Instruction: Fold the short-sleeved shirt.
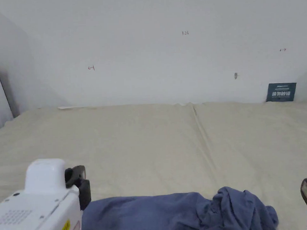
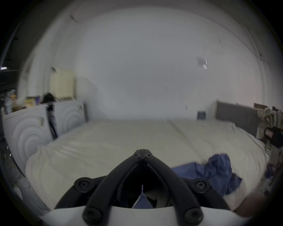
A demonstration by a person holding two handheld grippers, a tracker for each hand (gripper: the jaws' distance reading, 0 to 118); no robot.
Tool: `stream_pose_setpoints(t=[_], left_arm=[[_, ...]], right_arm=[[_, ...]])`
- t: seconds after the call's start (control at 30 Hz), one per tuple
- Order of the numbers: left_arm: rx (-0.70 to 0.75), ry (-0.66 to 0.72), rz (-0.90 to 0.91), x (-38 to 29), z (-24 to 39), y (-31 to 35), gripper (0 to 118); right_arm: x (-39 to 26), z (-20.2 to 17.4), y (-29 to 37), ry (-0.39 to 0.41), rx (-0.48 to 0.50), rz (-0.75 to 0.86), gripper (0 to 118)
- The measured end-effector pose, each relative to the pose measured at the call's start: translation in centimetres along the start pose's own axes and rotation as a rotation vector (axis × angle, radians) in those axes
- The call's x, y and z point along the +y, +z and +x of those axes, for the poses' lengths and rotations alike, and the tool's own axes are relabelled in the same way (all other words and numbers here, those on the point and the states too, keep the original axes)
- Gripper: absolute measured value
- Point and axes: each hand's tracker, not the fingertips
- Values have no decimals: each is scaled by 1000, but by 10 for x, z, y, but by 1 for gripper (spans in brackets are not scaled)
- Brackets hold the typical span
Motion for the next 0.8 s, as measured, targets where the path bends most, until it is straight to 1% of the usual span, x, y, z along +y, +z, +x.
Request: stream_pose_setpoints(t=[0.07,0.1,0.13,0.2,0.23,0.27,0.3,0.33,0.37,0.4,0.43,0.5,0.57,0.63,0.67,0.77,0.8], left_arm=[[-38,-38,-252,15,-19,-57,0],[-54,-32,-343,15,-24,-80,0],[-77,-1,-421,11,-34,-106,0],[-110,114,-519,0,-49,-146,2],[-118,187,-596,-9,-58,-167,17],[-133,244,-656,-20,-64,-182,47],[-121,267,-676,-29,-67,-190,96],[-99,249,-698,-37,-70,-202,118],[-63,223,-724,-45,-71,-212,116],[-69,229,-668,-48,-70,-215,115],[-35,197,-705,-55,-76,-226,115],[-25,205,-723,-64,-77,-237,115],[-19,247,-779,-75,-77,-248,115],[-29,247,-804,-85,-72,-252,115],[-43,202,-813,-89,-68,-253,115],[-6,-25,-803,-89,-41,-240,115],[-5,-52,-784,-92,-44,-243,112]], right_arm=[[-3,-5,-4,14,25,-28,0],[-4,-6,-5,18,32,-40,0],[-7,-8,-6,23,40,-50,0],[-11,-11,-9,35,49,-68,0],[-13,-13,-11,46,53,-83,0],[-14,-14,-13,57,56,-97,0],[-15,-15,-14,65,55,-106,0],[-15,-15,-15,75,56,-116,0],[-16,-15,-17,83,60,-125,0],[-16,-15,-18,89,62,-131,0],[-17,-16,-20,99,64,-141,0],[-18,-17,-23,114,65,-158,0],[-21,-19,-27,121,68,-168,0],[-22,-22,-31,120,68,-181,0],[-23,-22,-33,116,70,-189,0],[-27,-22,-40,105,72,-206,0],[-28,-22,-41,102,73,-209,0]])
